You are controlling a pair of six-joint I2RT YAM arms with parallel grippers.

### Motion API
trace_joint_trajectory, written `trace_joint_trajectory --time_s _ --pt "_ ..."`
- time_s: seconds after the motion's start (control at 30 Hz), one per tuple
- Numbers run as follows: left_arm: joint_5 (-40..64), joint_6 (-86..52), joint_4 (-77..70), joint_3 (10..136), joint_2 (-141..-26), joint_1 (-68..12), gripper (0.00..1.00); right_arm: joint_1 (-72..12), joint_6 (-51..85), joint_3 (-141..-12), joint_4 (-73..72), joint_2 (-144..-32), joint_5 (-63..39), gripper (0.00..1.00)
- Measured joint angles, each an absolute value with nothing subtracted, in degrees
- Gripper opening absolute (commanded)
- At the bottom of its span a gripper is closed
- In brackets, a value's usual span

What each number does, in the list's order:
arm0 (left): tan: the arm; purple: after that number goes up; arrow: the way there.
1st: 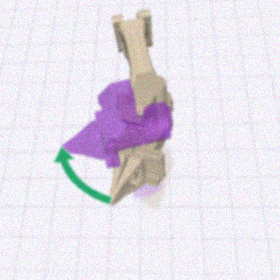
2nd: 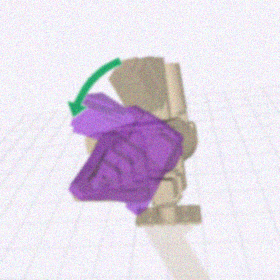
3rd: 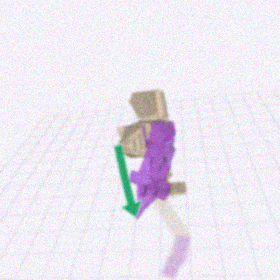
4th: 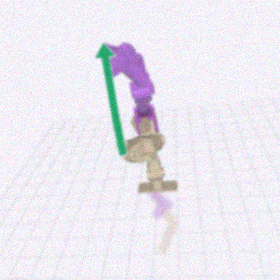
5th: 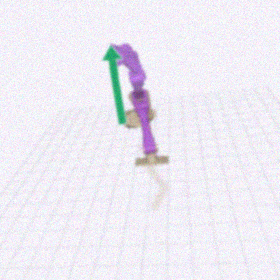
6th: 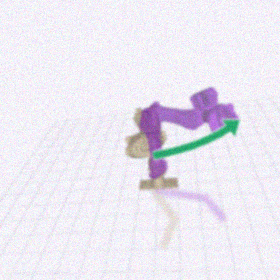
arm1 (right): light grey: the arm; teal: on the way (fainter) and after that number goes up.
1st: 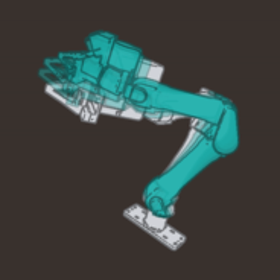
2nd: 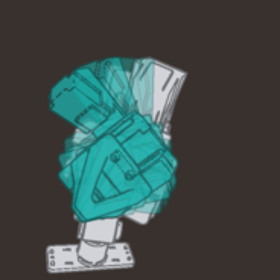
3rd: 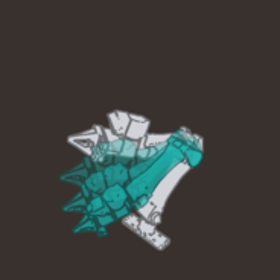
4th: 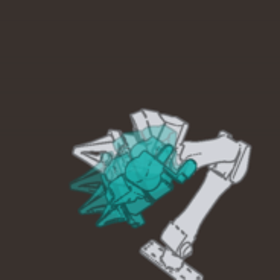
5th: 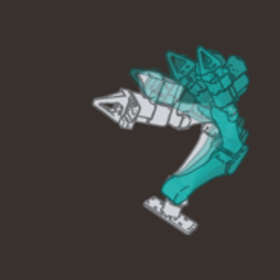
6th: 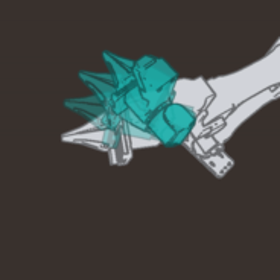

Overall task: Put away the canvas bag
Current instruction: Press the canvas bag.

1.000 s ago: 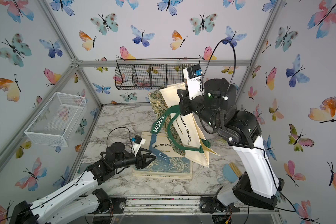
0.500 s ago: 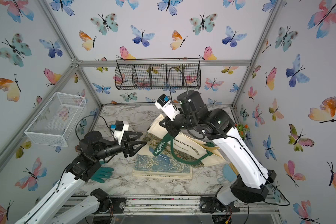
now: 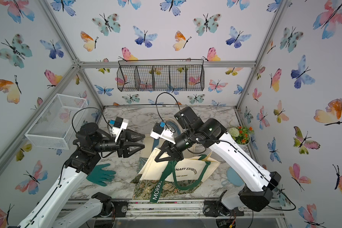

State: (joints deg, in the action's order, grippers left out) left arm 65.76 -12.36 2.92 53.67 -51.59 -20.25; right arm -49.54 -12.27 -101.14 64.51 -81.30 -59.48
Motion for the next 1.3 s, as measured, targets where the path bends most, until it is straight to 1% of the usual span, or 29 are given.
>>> trace_joint_trajectory --time_s 0.1,0.2,0.47,0.67,0.83,1.03,1.17,1.3 --pt "69.5 -15.6 -1.2 50.7 -51.0 -20.3 0.69 -49.5 -13.1 -101.6 63.6 -79.8 -63.6 0.02" --pt "72.6 -17.6 -3.3 49.8 -50.7 -20.4 0.69 -49.6 -13.1 -102.7 63.2 -79.7 -65.2 0.02" --pt "78.7 -18.9 -4.4 51.2 -50.5 -24.7 0.72 -49.6 -12.4 -104.2 62.3 -84.0 -63.2 0.02" --pt "81.4 -14.3 2.0 53.8 -50.4 -26.7 0.72 -49.9 -11.8 -106.7 62.3 -86.0 -61.6 0.02" --pt "82.9 -10.2 7.6 54.0 -50.4 -26.8 0.72 -50.0 -10.9 -108.6 62.3 -86.6 -59.5 0.02" --pt "84.0 -6.2 13.0 54.5 -50.5 -26.8 0.72 -50.0 -9.6 -108.9 62.6 -88.2 -54.9 0.02" --pt "85.0 -5.1 14.8 55.5 -50.6 -26.9 0.72 -50.0 -9.1 -107.9 62.9 -89.3 -49.5 0.02" --pt "84.2 -5.1 17.6 55.8 -51.0 -26.9 0.72 -49.9 -8.4 -107.7 63.4 -90.4 -47.7 0.02"
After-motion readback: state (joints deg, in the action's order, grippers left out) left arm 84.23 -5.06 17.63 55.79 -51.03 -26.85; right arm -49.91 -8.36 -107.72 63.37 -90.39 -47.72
